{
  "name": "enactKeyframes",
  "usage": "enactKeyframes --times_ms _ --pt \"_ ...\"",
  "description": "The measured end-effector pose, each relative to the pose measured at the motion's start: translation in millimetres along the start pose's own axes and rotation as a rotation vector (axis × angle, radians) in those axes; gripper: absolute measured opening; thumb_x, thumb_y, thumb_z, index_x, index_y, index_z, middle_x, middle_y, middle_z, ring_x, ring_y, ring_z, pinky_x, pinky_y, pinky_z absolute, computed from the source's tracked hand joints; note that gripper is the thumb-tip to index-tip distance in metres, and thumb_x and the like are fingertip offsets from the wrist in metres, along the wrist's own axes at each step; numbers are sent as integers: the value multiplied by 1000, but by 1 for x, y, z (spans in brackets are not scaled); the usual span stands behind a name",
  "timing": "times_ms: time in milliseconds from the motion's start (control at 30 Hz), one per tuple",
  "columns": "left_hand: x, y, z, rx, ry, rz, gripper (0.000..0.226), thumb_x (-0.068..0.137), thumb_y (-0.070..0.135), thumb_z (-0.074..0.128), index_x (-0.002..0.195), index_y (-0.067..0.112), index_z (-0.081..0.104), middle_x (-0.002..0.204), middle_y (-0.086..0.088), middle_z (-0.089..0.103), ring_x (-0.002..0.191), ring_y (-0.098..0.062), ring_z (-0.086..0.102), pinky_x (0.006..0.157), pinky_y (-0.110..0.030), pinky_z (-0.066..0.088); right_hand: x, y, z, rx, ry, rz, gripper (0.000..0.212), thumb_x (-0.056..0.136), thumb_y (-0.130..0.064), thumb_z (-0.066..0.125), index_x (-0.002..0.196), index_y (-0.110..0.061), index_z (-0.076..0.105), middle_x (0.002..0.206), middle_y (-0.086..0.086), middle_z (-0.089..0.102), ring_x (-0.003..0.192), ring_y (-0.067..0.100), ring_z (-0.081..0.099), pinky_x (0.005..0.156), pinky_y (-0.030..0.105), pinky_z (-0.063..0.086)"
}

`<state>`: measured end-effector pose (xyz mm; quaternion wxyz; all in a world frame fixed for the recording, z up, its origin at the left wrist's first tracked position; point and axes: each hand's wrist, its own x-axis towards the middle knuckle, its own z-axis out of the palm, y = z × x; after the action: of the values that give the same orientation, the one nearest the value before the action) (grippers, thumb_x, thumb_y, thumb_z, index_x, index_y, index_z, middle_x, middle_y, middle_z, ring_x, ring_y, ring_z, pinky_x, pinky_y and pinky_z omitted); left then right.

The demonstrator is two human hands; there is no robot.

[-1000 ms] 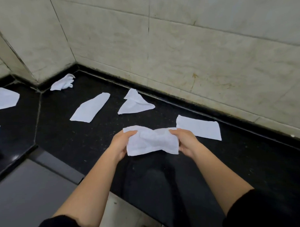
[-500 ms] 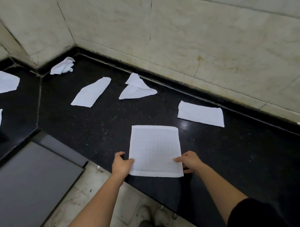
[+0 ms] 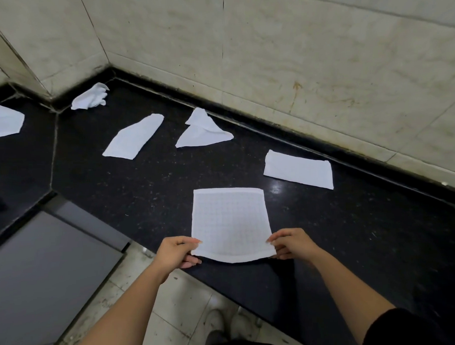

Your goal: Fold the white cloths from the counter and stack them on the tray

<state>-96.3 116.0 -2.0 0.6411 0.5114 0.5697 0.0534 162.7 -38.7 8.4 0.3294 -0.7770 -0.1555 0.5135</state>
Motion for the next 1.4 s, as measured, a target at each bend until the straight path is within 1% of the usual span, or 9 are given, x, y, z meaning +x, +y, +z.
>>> enactKeyframes --times_ms 100,267,400,500,700,867,1033,1200,1400 --pt "0 8 -6 -5 -104 -64 20 88 12 63 102 1 72 91 -10 75 83 -22 74 71 -26 57 -1 -4 -9 105 -52 46 20 85 0 57 92 1 76 94 18 73 80 28 71 66 27 58" --pt "6 26 -17 80 -222 -77 37 84 -3 43 106 5 72 105 -5 73 93 -17 73 87 -32 55 8 -15 -22 241 -90 14 24 85 7 52 100 5 71 96 21 74 91 30 73 75 30 57" --pt "18 41 -23 222 -261 12 16 88 8 65 100 13 75 92 -4 76 84 -15 73 69 -20 51 20 -26 -29 102 -78 -44 11 79 0 71 90 1 74 87 15 75 78 25 72 64 23 53" --pt "31 48 -24 279 -198 87 13 85 20 71 83 9 78 77 -3 71 65 -13 62 60 -18 49 34 -32 -31 9 33 -97 4 73 -8 79 75 -5 77 70 5 71 65 12 60 57 21 44" --pt "62 53 -17 259 -79 195 39 89 34 66 82 -4 64 75 -3 61 72 -17 53 74 -28 46 61 -48 -26 -30 119 -172 11 82 -3 71 71 -6 70 78 5 69 76 15 64 65 21 51" --pt "91 54 -2 192 88 180 32 95 37 54 71 17 60 68 -4 56 68 -19 50 72 -45 49 87 -54 -15 -95 145 -196 14 90 -15 64 78 -9 59 85 14 68 81 26 66 77 42 58" --pt "105 60 9 366 189 175 33 97 38 48 84 10 60 74 -14 62 67 -17 52 64 -33 43 102 -58 -6 -268 240 -205 13 94 -24 59 89 -11 61 89 7 68 86 22 63 72 31 47" --pt "113 67 15 451 270 154 33 99 36 44 87 9 59 66 -1 54 61 -14 47 56 -28 37 112 -62 -1 -307 291 -176 16 96 -29 56 90 -14 60 86 4 65 81 17 60 65 27 43" --pt "117 66 20 534 329 173 30 101 34 40 92 11 55 67 1 56 62 -14 51 55 -29 36 123 -62 6 -311 336 -144 21 96 -29 54 84 -13 60 74 3 61 70 17 55 58 27 41"
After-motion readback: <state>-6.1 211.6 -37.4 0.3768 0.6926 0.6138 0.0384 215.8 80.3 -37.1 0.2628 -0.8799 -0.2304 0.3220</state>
